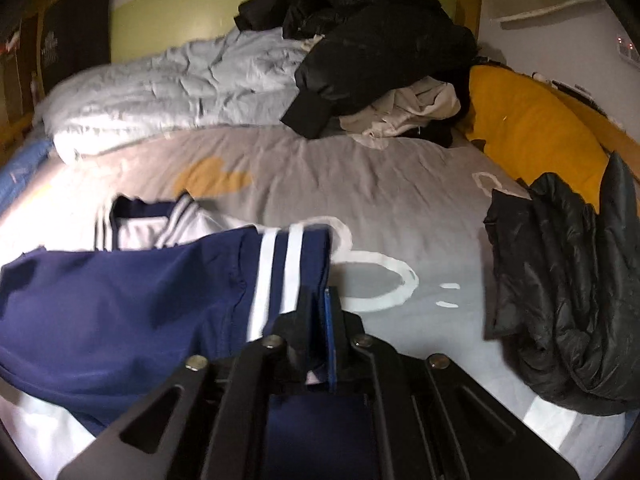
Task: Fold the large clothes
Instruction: 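Open the right tool and lay the cuff on the jacket, then grasp the white jacket body edge with both tools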
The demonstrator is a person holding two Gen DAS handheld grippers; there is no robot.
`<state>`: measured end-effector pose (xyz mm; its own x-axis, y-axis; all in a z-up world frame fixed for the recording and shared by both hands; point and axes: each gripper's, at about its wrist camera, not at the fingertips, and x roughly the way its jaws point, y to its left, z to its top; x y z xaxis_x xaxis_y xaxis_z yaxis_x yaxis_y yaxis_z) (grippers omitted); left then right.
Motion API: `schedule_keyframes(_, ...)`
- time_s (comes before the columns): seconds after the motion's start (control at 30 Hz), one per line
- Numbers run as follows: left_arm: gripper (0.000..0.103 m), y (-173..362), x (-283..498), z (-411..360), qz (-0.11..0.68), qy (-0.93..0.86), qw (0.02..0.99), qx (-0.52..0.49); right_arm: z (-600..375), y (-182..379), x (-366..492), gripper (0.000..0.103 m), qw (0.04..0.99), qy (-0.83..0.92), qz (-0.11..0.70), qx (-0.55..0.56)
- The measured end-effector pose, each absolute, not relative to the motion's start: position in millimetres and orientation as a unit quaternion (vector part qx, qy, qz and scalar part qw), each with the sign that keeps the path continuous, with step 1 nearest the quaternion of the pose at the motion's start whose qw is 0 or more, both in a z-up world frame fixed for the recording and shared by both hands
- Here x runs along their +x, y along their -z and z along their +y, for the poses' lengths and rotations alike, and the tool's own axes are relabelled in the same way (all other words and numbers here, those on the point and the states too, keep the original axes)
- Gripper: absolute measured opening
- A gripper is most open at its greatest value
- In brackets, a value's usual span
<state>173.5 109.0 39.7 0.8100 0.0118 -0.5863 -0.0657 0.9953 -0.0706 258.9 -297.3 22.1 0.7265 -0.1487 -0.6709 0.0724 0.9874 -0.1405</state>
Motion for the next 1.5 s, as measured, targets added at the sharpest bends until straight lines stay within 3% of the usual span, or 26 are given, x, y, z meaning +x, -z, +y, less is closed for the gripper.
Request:
schedule_keyframes(0.03, 0.098, -40, 173, 109, 0.301, -0.027, 0.953, -0.032, -295, -25, 255, 0.013, 0.929, 0.068, 0.358, -0.068)
schedule_keyframes(0.1, 0.098, -44, 169, 106, 0.287, -0.026, 0.957, -0.016, -291, -32, 247, 0.044, 0.936, 0.063, 0.337, -0.081)
schedule_keyframes(0.2, 0.098, -58, 156, 99, 0.259, -0.021, 0.966, -0.006, -285, -46, 227, 0.075, 0.947, 0.041, 0.312, -0.064)
schedule_keyframes(0.3, 0.098, -74, 135, 95, 0.231, -0.021, 0.973, -0.018, -276, -55, 206, 0.096, 0.951, 0.013, 0.304, -0.057)
schedule_keyframes(0.37, 0.098, -82, 122, 93, 0.219, -0.011, 0.975, -0.020, -270, -61, 189, 0.103, 0.954, 0.007, 0.292, -0.063)
schedule_keyframes(0.63, 0.100, -99, 66, 92, 0.202, 0.034, 0.977, -0.058, -256, -83, 137, 0.103, 0.964, 0.006, 0.262, -0.038)
schedule_keyframes(0.8, 0.103, -104, 40, 84, 0.174, 0.021, 0.984, -0.030, -254, -80, 119, 0.103, 0.965, -0.001, 0.264, -0.016)
schedule_keyframes(1.5, 0.103, -66, 26, 58, 0.228, 0.052, 0.972, -0.012, -257, -57, 77, 0.103, 0.959, -0.017, 0.279, -0.042)
